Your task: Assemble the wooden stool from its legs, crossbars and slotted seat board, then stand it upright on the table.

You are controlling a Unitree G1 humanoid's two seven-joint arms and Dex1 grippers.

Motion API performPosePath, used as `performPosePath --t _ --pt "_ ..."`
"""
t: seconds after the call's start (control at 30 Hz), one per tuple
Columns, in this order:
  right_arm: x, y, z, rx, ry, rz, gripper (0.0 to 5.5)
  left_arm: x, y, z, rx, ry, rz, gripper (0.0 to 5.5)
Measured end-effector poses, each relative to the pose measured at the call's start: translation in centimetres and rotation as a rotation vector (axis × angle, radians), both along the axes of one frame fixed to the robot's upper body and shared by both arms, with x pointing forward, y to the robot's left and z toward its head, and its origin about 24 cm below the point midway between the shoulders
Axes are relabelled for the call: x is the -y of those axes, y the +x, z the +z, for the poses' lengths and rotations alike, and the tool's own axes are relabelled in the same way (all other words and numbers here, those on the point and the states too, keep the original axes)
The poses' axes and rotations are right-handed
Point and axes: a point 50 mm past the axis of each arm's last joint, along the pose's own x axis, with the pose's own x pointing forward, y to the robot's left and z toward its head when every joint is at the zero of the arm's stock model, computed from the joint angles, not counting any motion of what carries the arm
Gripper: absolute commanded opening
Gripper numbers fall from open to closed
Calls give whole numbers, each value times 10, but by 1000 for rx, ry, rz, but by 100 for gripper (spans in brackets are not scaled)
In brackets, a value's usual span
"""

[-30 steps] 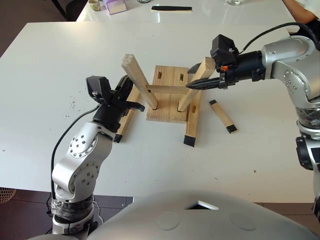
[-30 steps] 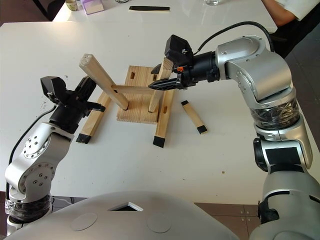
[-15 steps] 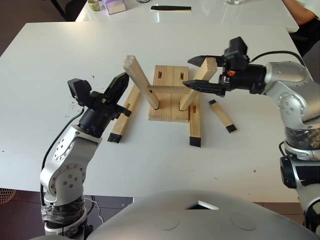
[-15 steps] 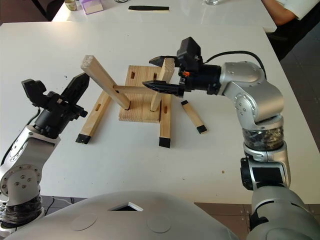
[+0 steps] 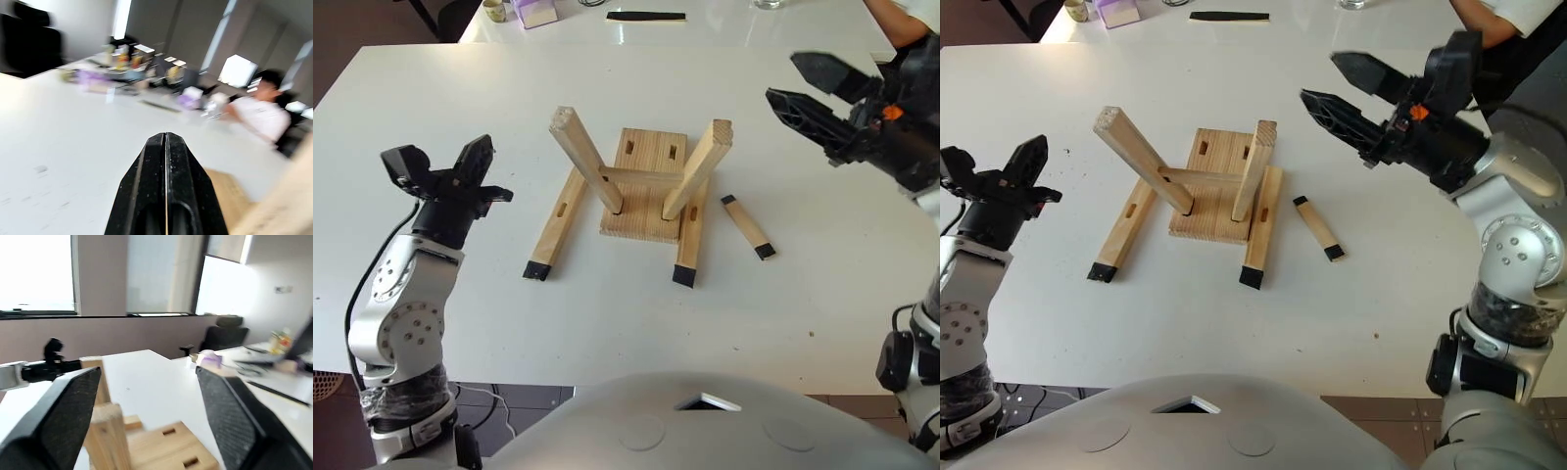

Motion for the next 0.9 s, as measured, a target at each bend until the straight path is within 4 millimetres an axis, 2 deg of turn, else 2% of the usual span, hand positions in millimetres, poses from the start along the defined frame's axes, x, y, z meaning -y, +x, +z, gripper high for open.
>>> performPosePath --t 0.07,0.13,0.17,0.2,0.27,0.33,0.43,0.6,0.9 --pt "10 8 -29 -85 -133 -248 261 2 3 -8 -40 89 28 0" --pt "4 7 -55 -132 -238 -394 230 11 4 -13 -61 196 16 0" --pt "-6 2 -64 -147 -253 -423 210 19 4 -14 -57 237 -5 0" --pt "-27 -6 -71 -154 -232 -427 195 30 5 -13 -41 272 -38 0" --pt "-64 -22 -68 -141 -160 -401 162 49 8 -7 10 291 -71 0" --pt "-88 -34 -56 -94 -117 -391 133 66 11 1 71 292 -88 0" --pt "-105 -44 -47 -70 -104 -426 83 85 10 12 124 254 -105 0" --pt "-114 -38 -48 -48 -162 -514 2 96 2 13 105 240 -120 0" --pt "-116 -21 -75 -94 -245 -522 2 102 -1 11 106 261 -122 0"
